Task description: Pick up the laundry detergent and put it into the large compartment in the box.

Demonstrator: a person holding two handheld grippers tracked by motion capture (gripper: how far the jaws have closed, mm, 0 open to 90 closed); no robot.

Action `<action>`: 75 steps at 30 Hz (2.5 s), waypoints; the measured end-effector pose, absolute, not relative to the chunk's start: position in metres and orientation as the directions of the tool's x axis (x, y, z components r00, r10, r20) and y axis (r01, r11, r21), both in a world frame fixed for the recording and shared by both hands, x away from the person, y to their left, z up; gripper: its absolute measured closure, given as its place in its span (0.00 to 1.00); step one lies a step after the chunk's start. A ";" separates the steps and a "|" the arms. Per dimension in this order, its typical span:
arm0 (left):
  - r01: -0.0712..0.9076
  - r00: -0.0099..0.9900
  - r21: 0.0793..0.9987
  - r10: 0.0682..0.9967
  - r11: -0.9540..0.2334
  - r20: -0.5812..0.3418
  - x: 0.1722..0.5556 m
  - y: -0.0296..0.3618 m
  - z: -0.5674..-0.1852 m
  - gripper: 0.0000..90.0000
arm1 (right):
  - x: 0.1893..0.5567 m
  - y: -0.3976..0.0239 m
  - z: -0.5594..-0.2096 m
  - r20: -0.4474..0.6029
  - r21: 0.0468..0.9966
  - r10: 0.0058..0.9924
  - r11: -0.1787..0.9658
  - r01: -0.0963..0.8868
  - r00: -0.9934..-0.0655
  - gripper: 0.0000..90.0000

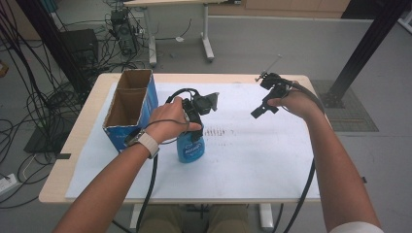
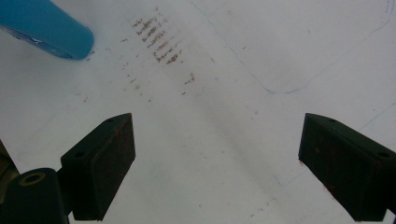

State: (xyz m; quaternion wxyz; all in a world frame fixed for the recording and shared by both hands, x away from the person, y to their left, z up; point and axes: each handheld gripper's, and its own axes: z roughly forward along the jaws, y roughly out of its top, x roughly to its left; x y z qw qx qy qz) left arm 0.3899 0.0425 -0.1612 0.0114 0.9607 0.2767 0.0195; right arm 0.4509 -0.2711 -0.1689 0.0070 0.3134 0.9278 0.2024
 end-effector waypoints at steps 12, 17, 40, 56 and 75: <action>0.534 0.844 0.031 0.535 -0.845 0.027 0.391 0.043 -0.161 0.42 | 0.449 -0.271 -0.168 0.116 0.383 0.587 0.718 0.582 -0.801 0.12; 0.539 0.842 0.032 0.539 -0.842 0.017 0.392 0.044 -0.162 0.42 | 0.449 -0.272 -0.167 0.112 0.383 0.585 0.720 0.578 -0.803 0.12; 0.535 0.844 0.028 0.536 -0.844 0.017 0.393 0.043 -0.162 0.42 | 0.448 -0.273 -0.165 0.113 0.382 0.590 0.717 0.584 -0.799 0.12; 0.539 0.841 0.031 0.540 -0.842 0.020 0.391 0.043 -0.162 0.42 | 0.446 -0.272 -0.164 0.109 0.388 0.585 0.719 0.577 -0.803 0.12; 0.536 0.844 0.035 0.537 -0.844 0.024 0.390 0.044 -0.162 0.42 | 0.445 -0.274 -0.166 0.112 0.389 0.588 0.716 0.580 -0.801 0.12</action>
